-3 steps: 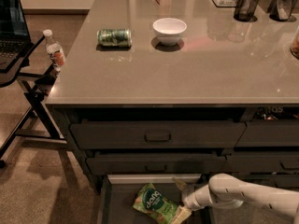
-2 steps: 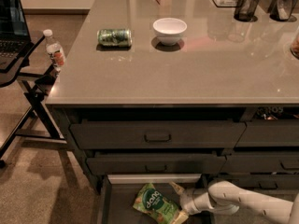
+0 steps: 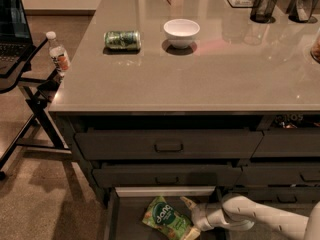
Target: Pick green rice chip bag from bottom drawer and place on counter
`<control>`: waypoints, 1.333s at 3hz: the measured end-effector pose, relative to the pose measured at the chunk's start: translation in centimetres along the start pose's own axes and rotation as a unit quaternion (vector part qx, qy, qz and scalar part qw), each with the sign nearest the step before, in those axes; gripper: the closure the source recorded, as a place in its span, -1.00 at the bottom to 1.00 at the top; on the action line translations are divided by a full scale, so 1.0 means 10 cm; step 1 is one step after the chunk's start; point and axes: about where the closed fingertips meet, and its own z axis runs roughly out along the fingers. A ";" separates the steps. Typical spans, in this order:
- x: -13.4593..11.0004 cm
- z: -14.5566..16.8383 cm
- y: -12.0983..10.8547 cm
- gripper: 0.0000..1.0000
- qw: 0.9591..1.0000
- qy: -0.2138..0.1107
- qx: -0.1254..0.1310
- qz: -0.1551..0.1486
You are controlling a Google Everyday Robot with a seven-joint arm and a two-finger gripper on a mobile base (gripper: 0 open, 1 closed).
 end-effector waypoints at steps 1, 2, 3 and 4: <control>0.11 0.15 -0.09 -1.00 0.999 -0.021 0.025 0.010; 0.25 0.33 -0.17 -1.00 0.997 -0.050 0.047 0.037; 0.36 0.52 -0.16 -1.00 0.994 -0.067 0.050 0.064; 0.49 0.75 -0.09 -1.00 0.993 -0.061 0.043 0.092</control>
Offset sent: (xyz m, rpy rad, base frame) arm 0.0319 0.0054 -0.0685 0.1708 -0.0139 -0.2120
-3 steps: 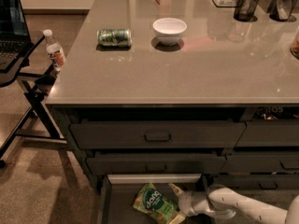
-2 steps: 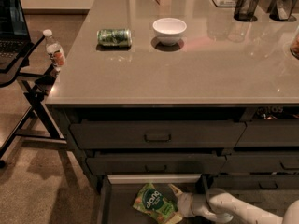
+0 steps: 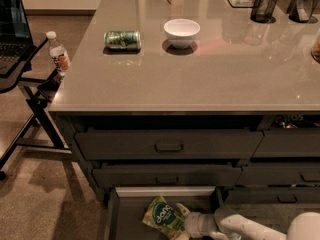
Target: Pick green rice chip bag from bottom drawer and place on counter
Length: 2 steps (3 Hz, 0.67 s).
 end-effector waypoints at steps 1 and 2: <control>0.11 0.24 0.08 -1.00 1.000 0.003 -0.009 0.023; 0.12 0.27 0.10 -1.00 1.000 0.003 -0.011 0.025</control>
Offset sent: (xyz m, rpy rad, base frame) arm -0.0050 0.0155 -0.0198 0.0078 0.0452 -0.0089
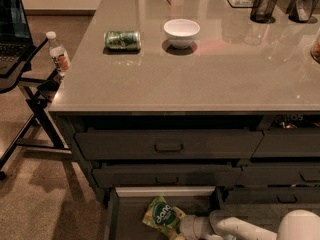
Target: Pick green rice chip bag from bottom drawer and place on counter
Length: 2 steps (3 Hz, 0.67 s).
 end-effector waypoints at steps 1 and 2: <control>0.00 0.00 0.00 -0.64 1.000 0.000 0.000 0.000; 0.00 0.00 0.00 -0.18 1.000 0.000 0.000 0.000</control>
Offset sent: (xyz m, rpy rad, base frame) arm 0.0000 0.0000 0.0000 0.0000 0.0000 0.0000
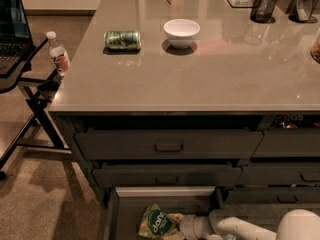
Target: Pick green rice chip bag from bottom drawer and place on counter
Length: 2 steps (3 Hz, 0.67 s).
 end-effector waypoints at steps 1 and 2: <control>0.00 0.00 0.00 0.29 1.000 0.000 0.000 0.000; 0.00 0.00 0.00 0.75 1.000 0.000 0.000 0.000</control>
Offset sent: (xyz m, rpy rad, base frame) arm 0.0000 0.0000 0.0000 0.0000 0.0000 0.0000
